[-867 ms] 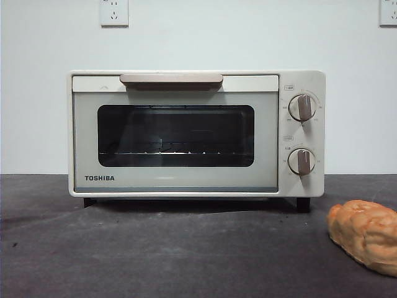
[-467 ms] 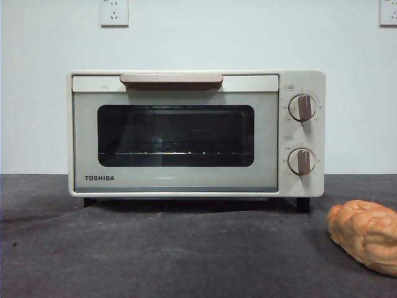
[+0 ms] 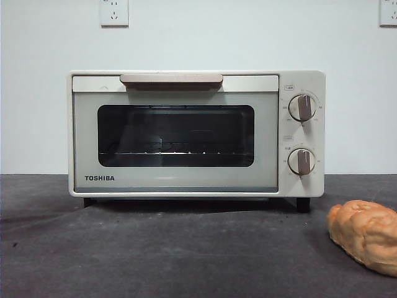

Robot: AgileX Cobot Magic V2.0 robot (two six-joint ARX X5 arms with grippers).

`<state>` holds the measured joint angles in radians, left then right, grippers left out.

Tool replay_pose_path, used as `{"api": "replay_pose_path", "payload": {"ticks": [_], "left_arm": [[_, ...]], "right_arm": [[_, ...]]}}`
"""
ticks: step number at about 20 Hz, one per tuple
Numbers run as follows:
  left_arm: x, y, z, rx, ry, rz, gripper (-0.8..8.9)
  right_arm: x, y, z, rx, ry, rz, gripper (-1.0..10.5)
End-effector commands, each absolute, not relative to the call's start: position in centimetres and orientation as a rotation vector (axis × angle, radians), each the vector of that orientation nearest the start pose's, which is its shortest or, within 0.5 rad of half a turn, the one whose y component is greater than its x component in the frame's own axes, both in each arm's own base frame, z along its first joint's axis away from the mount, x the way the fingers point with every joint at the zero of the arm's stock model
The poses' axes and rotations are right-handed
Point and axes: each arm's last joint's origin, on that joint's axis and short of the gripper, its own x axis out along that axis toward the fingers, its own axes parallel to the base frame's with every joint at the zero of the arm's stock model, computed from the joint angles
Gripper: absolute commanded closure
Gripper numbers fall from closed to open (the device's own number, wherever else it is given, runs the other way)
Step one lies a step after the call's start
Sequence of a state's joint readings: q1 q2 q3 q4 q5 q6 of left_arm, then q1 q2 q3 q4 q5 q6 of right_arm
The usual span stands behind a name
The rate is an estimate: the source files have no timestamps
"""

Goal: The left arm flap open the oven, the right arm pick bread and place it into oven, the left arm flap close the oven

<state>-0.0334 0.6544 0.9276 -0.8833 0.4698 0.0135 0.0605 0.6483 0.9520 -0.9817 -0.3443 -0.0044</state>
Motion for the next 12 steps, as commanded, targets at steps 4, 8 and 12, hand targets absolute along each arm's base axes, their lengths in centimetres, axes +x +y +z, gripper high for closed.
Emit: {"api": "replay_pose_path", "payload": {"ticks": [4, 8, 12], "left_arm": [[10.66, -1.69, 34.04, -0.100, 0.572, -0.502, 7.97], [10.66, -1.69, 34.04, -0.100, 0.572, -0.502, 7.97], [10.66, -1.69, 34.04, -0.099, 0.572, -0.502, 7.97]], "right_arm": [[9.87, 1.61, 33.96, 0.104, 0.655, 0.391, 5.3], [9.87, 1.63, 33.94, 0.133, 0.663, 0.384, 5.3], [10.65, 2.05, 33.22, 0.166, 0.729, 0.399, 5.3]]}}
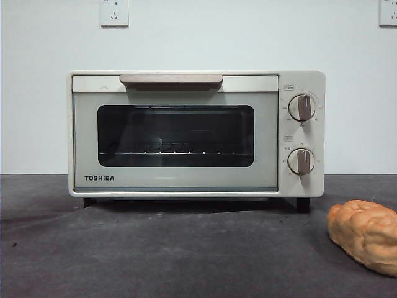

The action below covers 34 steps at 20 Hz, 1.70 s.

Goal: The left arm flap open the oven, the right arm pick bread and place it into oven, the left arm flap close the oven

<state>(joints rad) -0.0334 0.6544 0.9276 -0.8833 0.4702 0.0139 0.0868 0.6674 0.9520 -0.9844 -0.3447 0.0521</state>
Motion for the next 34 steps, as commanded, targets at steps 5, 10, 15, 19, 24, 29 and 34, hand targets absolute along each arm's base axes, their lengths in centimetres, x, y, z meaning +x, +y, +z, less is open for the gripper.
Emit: {"api": "replay_pose_path", "payload": {"ticks": [5, 10, 15, 19, 24, 29, 34], "left_arm": [[10.7, -1.7, 34.0, -0.099, 0.572, -0.502, 7.97], [10.7, -1.7, 34.0, -0.100, 0.572, -0.502, 7.97], [10.7, -1.7, 34.0, -0.100, 0.572, -0.502, 7.97], [10.6, -1.7, 34.0, -0.100, 0.571, -0.502, 7.97], [10.6, -1.7, 34.0, -0.100, 0.572, -0.502, 7.97], [10.6, -1.7, 34.0, -0.100, 0.571, -0.502, 7.97], [10.7, -1.7, 34.1, -0.101, 0.564, -0.501, 7.97]], "right_arm": [[12.2, 3.3, 29.0, 0.235, 0.834, 0.428, 5.3], [13.7, 5.2, 23.8, 0.277, 0.919, 0.427, 5.3], [15.0, 7.6, 20.4, 0.176, 0.996, 0.363, 5.3], [16.0, 9.4, 18.5, 0.100, 1.052, 0.316, 5.3], [16.6, 10.7, 16.6, 0.033, 1.114, 0.267, 5.3], [16.7, 11.1, 15.7, 0.006, 1.151, 0.246, 6.5], [16.7, 11.1, 15.7, 0.006, 1.151, 0.246, 7.6]]}}
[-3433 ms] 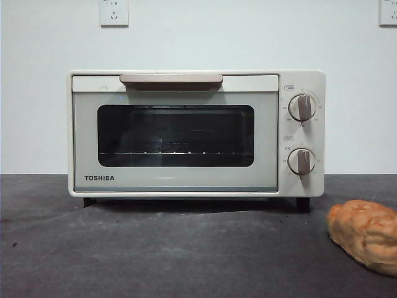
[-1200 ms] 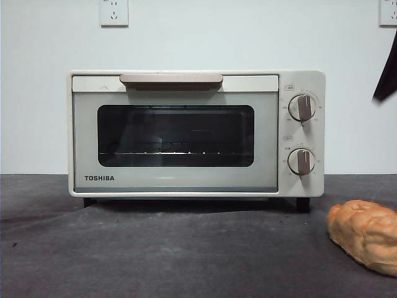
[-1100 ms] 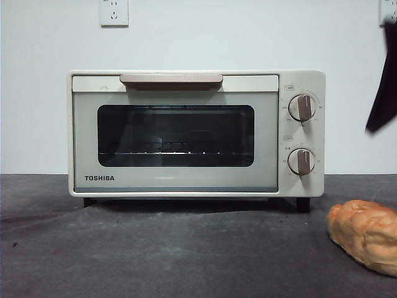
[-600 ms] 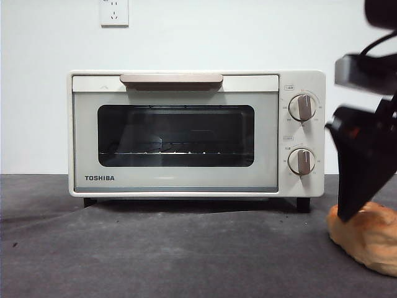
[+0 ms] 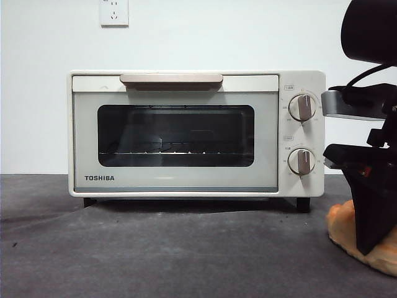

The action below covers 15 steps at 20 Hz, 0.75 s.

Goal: The left arm flap open the oven, the right arm pick bread and place it into oven, the left arm flap close the oven

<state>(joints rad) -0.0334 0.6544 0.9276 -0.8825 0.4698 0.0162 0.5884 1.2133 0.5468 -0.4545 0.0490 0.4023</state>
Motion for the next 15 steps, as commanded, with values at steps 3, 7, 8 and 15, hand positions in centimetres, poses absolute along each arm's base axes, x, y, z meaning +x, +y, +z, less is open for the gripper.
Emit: {"api": "replay_pose_path", "payload": {"ticks": [3, 7, 8, 15], "left_arm": [[10.8, -2.0, 34.4, -0.100, 0.538, -0.522, 7.97], [12.1, -2.9, 34.5, -0.112, 0.523, -0.580, 7.96], [12.7, -3.3, 34.6, -0.110, 0.517, -0.600, 7.96], [18.5, -7.3, 34.3, -0.085, 0.481, -0.688, 7.96]], "right_arm": [[16.6, 11.1, 16.6, 0.025, 1.116, 0.266, 7.6], [15.9, 10.8, 19.4, 0.056, 1.046, 0.319, 7.6], [15.6, 10.6, 20.3, 0.060, 1.028, 0.329, 7.6], [13.5, 9.3, 26.5, 0.083, 0.896, 0.382, 7.6]]}}
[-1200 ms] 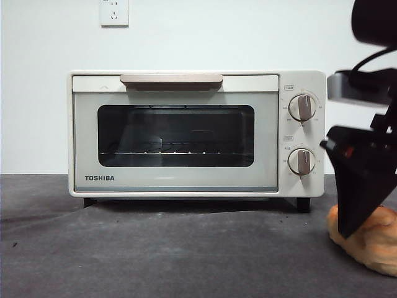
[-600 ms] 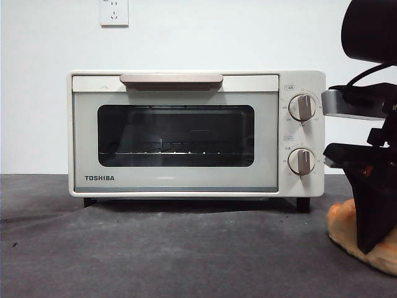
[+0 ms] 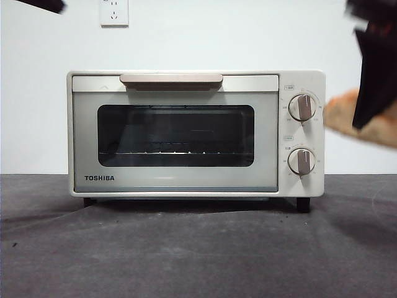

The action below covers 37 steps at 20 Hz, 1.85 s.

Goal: The left arm flap open the oven, the right arm pick bread and place it into oven, the left arm flap close the oven

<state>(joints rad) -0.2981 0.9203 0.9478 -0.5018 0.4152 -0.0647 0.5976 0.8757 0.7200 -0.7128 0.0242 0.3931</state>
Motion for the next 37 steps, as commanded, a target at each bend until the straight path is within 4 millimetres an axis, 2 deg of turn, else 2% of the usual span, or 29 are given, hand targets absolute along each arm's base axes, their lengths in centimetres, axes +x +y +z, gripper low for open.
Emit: {"api": "replay_pose_path", "payload": {"ticks": [1, 5, 9, 15, 21, 25, 37], "left_arm": [[19.3, -8.0, 34.2, -0.076, 0.478, -0.695, 7.96], [22.2, -10.8, 34.0, -0.039, 0.461, -0.710, 7.96], [24.4, -13.0, 33.1, -0.009, 0.465, -0.722, 7.96], [25.9, -15.1, 31.4, 0.031, 0.486, -0.728, 7.96], [26.6, -15.8, 30.0, 0.078, 0.519, -0.702, 7.96], [26.0, -16.4, 29.1, 0.105, 0.607, -0.723, 7.97], [21.1, -19.4, 26.9, 0.231, 0.926, -0.852, 7.97]], "right_arm": [[13.3, 9.1, 27.2, 0.088, 0.878, 0.388, 7.6], [12.6, 8.6, 29.4, 0.093, 0.816, 0.412, 7.6], [12.3, 8.4, 30.3, 0.098, 0.787, 0.421, 7.6], [12.3, 8.4, 30.5, 0.094, 0.785, 0.423, 7.6], [12.3, 8.4, 30.5, 0.093, 0.785, 0.424, 7.6], [12.3, 8.4, 30.5, 0.083, 0.782, 0.428, 7.6], [12.3, 8.4, 30.5, 0.076, 0.780, 0.431, 7.6]]}}
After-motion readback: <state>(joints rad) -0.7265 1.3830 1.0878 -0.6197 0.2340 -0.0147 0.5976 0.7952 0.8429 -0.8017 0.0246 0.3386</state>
